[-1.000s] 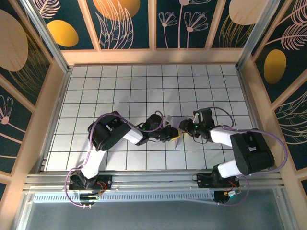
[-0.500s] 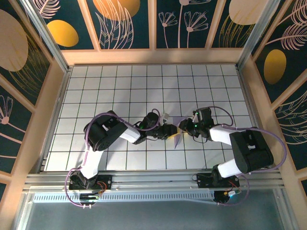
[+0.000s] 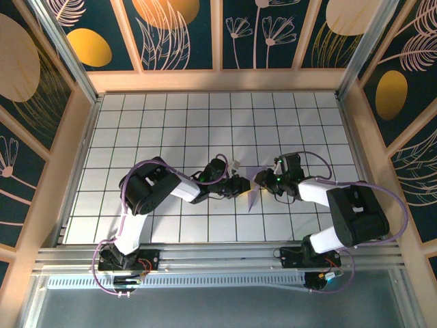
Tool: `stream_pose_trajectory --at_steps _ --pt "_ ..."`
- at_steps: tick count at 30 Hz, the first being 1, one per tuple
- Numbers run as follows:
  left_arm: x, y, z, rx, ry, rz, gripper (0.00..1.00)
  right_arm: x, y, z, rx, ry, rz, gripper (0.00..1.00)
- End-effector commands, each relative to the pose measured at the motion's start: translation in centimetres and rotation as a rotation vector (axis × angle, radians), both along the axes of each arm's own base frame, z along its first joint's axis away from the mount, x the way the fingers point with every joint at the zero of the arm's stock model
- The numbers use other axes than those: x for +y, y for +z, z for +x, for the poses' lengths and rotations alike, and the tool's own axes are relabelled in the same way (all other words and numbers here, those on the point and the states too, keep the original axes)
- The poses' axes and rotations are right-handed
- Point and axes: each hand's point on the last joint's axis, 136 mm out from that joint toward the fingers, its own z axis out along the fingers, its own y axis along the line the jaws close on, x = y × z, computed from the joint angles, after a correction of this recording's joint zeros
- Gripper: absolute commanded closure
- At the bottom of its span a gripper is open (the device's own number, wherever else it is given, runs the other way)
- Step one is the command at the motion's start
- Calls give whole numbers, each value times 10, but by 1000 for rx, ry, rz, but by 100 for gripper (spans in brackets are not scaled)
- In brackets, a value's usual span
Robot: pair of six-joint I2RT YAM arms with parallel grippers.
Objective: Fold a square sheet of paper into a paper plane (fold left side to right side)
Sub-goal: Fold the wing for the fifth time at the center of the table.
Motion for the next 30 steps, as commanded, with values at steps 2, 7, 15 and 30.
stream_pose_trajectory --at_steps 2,7,15,30 --pt "4 -12 4 -5 9 42 86 2 -7 4 -7 13 -41 67" --pt "8 -14 1 1 11 52 90 3 -6 5 -10 18 -42 67" --pt "18 -20 -5 12 26 72 92 4 -7 4 -7 24 -43 67" --pt "25 -25 -5 -3 38 113 92 7 -9 4 -2 35 -41 67"
